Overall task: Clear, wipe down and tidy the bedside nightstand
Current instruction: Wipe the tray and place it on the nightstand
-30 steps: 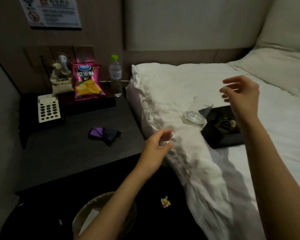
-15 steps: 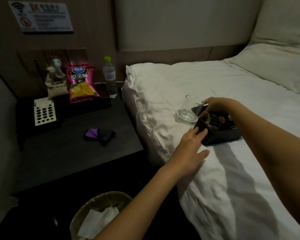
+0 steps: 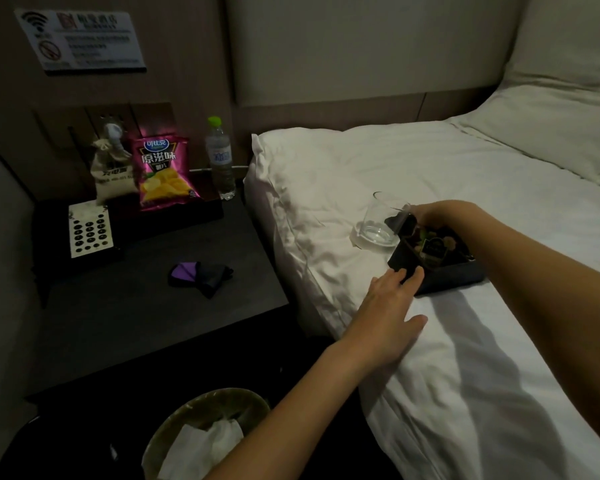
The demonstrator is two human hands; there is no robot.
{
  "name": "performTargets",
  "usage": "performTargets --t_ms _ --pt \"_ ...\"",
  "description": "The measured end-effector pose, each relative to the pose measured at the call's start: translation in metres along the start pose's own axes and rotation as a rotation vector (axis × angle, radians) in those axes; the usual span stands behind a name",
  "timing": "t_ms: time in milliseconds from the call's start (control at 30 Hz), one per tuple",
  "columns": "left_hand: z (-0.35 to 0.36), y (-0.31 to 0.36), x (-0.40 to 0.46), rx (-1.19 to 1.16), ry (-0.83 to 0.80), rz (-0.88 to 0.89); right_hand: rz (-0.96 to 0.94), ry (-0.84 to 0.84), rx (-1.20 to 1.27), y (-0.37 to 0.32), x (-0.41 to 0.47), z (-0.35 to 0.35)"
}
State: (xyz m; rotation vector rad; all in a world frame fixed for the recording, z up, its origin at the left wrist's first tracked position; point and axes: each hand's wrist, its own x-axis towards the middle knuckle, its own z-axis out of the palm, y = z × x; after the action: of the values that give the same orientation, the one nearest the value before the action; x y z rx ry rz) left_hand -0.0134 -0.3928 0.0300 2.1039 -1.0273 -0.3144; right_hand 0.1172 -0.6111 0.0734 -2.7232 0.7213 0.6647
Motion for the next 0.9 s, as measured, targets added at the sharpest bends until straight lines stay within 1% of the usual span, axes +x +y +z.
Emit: performTargets --t_ms 167,233,333,500,600,667,700,800,867,900 --pt "-0.004 0.000 -0.001 0.004 -0.014 0.016 -0.089 -0.005 -0.001 -0.001 -0.007 -0.009" --pt "-0.004 -0.001 -0.001 0.000 -0.016 0.020 -0.107 0.037 -0.031 0.000 -0.014 -0.017" --pt "-0.002 -0.003 0.000 -0.003 -0.020 0.029 -0.103 0.197 -0.024 0.005 -0.024 -0.028" --pt "-0.008 -0.018 -0.005 -0.106 0.028 0.041 -0.087 0.561 -0.005 0.008 -0.038 -0.052" --pt "-0.032 -0.034 -0.010 -0.321 0.153 -0.023 -0.112 0.774 -0.010 -0.018 -0.064 -0.063" --pt "-0.058 -0.047 -0.015 -0.469 0.263 -0.032 -0.180 0.890 0.032 -0.054 -0.091 -0.064" --pt "-0.073 -0.053 -0.018 -0.527 0.307 -0.044 -0.232 0.923 0.080 -0.077 -0.105 -0.061" --pt "-0.119 -0.072 -0.031 -0.786 0.421 -0.096 -0.484 0.921 0.218 -0.151 -0.141 -0.036" --pt "-0.148 -0.087 -0.044 -0.973 0.532 -0.132 -0.674 0.847 0.234 -0.199 -0.155 -0.003" --pt "-0.162 -0.095 -0.053 -1.058 0.580 -0.146 -0.738 0.800 0.223 -0.221 -0.156 0.017"
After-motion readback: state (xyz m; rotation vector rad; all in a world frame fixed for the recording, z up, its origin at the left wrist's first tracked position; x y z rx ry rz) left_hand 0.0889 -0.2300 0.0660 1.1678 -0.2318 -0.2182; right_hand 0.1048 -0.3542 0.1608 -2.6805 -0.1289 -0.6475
